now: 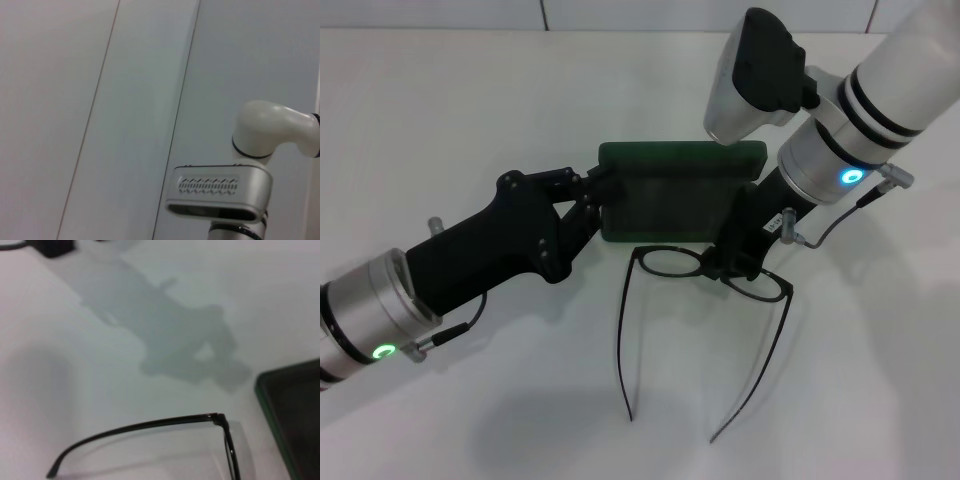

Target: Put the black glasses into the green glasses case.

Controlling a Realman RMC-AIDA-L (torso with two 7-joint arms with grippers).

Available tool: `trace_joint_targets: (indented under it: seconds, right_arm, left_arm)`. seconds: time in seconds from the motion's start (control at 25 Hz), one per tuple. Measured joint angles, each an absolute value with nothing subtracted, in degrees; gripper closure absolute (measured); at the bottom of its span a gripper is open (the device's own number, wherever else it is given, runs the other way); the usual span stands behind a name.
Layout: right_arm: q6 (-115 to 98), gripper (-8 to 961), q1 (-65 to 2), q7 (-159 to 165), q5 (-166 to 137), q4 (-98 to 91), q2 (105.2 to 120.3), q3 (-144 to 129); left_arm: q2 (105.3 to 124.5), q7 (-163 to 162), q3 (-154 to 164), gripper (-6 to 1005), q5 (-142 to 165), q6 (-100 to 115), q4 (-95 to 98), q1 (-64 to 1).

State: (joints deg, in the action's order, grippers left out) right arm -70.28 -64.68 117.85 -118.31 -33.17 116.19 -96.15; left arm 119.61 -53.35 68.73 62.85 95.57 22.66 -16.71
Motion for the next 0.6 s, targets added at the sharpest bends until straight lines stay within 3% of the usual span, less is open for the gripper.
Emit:
trace_joint_targets:
  seconds: [0.2, 0.4, 0.6]
  right_arm:
    - [-74.9, 881, -58.4, 119.2, -118.4, -45.2, 116.03, -94.5]
    - [-81.1, 881, -45.0, 117.9, -117.4, -61.6, 115.86, -85.9]
    - [-84.3, 881, -34.1, 106.9, -106.7, -65.6, 115.66, -76.6]
  left_arm:
    - [119.46, -53.6, 68.4, 918, 62.6, 96.8, 22.7, -15.9]
    - [119.46, -52.4, 67.1, 919, 62.1, 101.1, 22.6, -15.8]
    - [118.96, -52.4, 66.0, 919, 61.9, 107.8, 22.9, -17.2]
